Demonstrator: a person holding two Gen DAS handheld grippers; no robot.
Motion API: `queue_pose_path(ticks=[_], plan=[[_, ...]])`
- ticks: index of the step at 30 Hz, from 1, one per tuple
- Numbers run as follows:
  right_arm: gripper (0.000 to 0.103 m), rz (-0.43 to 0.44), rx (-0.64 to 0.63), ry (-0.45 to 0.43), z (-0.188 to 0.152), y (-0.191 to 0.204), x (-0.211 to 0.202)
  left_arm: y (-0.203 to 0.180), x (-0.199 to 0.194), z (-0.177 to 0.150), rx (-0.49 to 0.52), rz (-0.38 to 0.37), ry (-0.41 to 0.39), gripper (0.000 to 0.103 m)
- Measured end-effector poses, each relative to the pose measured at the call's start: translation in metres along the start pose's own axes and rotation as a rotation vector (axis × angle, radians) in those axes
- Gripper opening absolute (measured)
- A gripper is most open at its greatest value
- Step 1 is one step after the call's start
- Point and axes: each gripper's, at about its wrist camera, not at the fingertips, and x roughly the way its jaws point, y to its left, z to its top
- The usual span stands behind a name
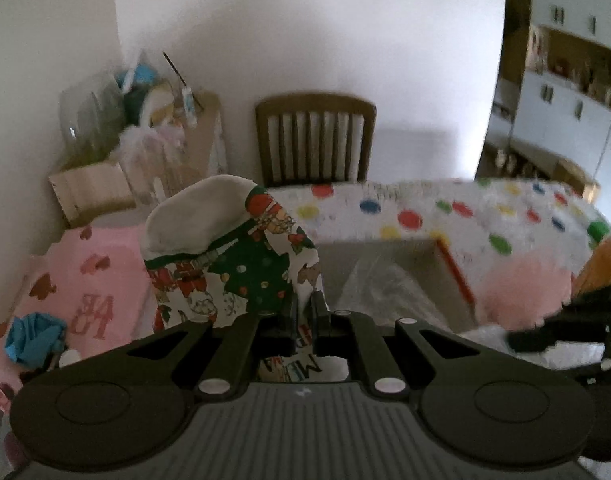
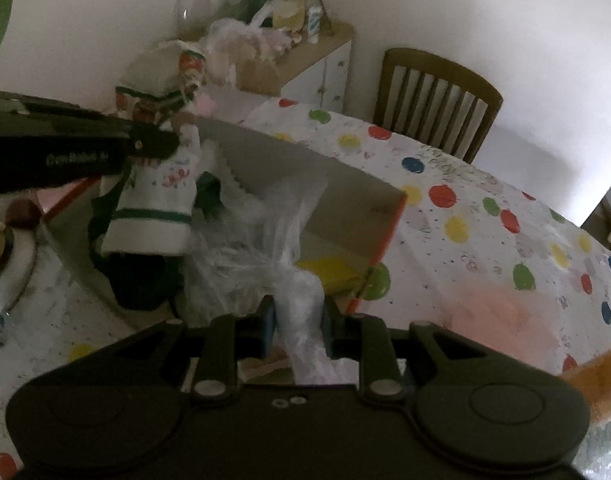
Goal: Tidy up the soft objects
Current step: 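Carry the Christmas bag with the left tool while the right tool carries the plastic bag to the red box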
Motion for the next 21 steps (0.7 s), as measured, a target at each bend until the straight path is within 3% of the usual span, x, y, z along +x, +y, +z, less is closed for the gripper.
queue_pose_path(ticks=[11,17,21], plan=[[0.023,-0.029,-0.12,0.051,-0.005,0.025,0.027,-0.004,0.034,-0.02,0.072,-0.034,0.149,0.007],[0.026,-0.019,-0.121,0.061,-0.006,0.026,0.027,0.001,0.054,-0.023,0.06,-0.019,0.206,0.007],[0.029,-0.009,-0.121,0.057,-0.006,0.025,0.023,0.009,0.062,-0.025,0.001,-0.019,0.235,0.007]])
